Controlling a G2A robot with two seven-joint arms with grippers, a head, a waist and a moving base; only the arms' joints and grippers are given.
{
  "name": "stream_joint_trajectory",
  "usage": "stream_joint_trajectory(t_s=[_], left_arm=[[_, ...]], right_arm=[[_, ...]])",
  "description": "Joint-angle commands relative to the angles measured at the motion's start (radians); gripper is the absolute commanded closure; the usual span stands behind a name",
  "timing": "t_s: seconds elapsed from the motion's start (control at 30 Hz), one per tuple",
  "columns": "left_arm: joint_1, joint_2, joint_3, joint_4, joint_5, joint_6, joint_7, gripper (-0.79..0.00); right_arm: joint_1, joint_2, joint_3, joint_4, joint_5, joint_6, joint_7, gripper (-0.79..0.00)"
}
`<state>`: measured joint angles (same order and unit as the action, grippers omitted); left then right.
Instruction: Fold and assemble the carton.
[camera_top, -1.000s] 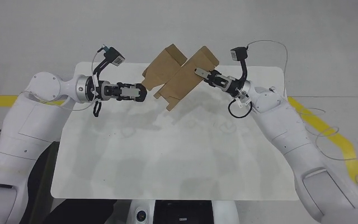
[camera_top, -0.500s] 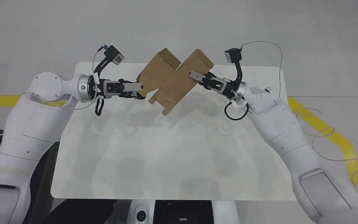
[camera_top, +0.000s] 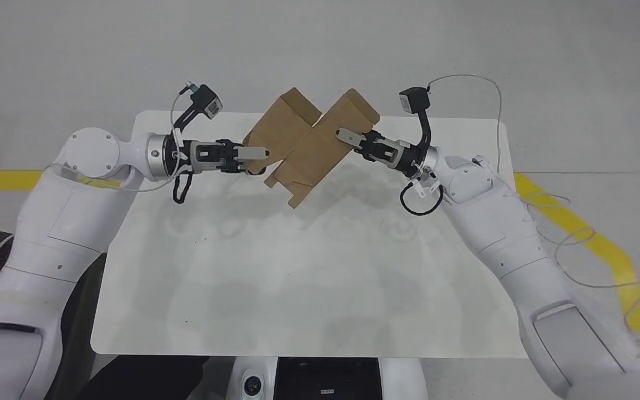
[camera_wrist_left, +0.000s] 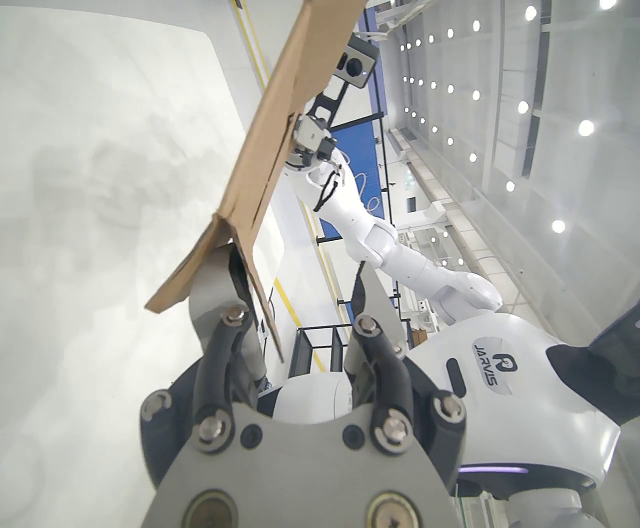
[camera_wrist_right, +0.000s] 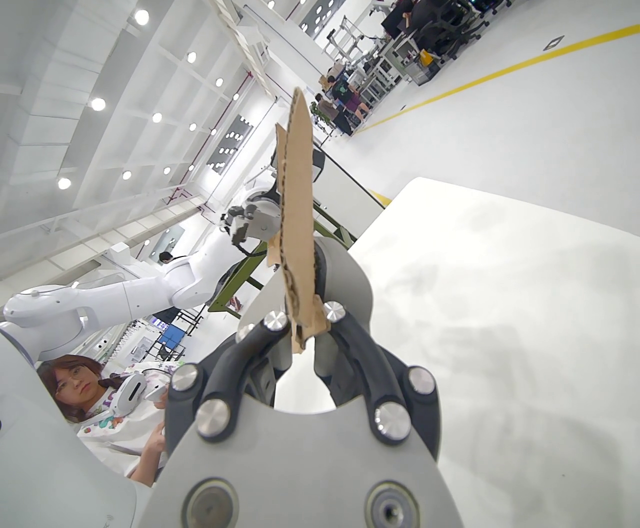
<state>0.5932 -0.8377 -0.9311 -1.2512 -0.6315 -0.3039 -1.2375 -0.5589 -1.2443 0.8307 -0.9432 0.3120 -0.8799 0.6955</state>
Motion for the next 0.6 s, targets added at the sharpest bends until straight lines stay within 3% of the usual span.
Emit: stream_joint_trajectory(t_s=[0.0,0.3,0.57], left_arm=[[-0.002,-0.002,0.009,0.007,0.046,0.019,0.010,-0.317],[-0.008,-0.018,0.015,0.026,0.061,0.043,0.029,-0.225],[-0.012,-0.026,0.000,0.042,0.043,0.054,0.009,-0.234]], right_arm=[[0.000,-0.001,0.002,0.001,-0.002,-0.001,0.002,0.000],[-0.002,-0.007,0.013,0.005,-0.007,-0.005,0.014,0.000],[-0.002,-0.012,0.021,0.010,-0.021,-0.004,0.019,0.000]])
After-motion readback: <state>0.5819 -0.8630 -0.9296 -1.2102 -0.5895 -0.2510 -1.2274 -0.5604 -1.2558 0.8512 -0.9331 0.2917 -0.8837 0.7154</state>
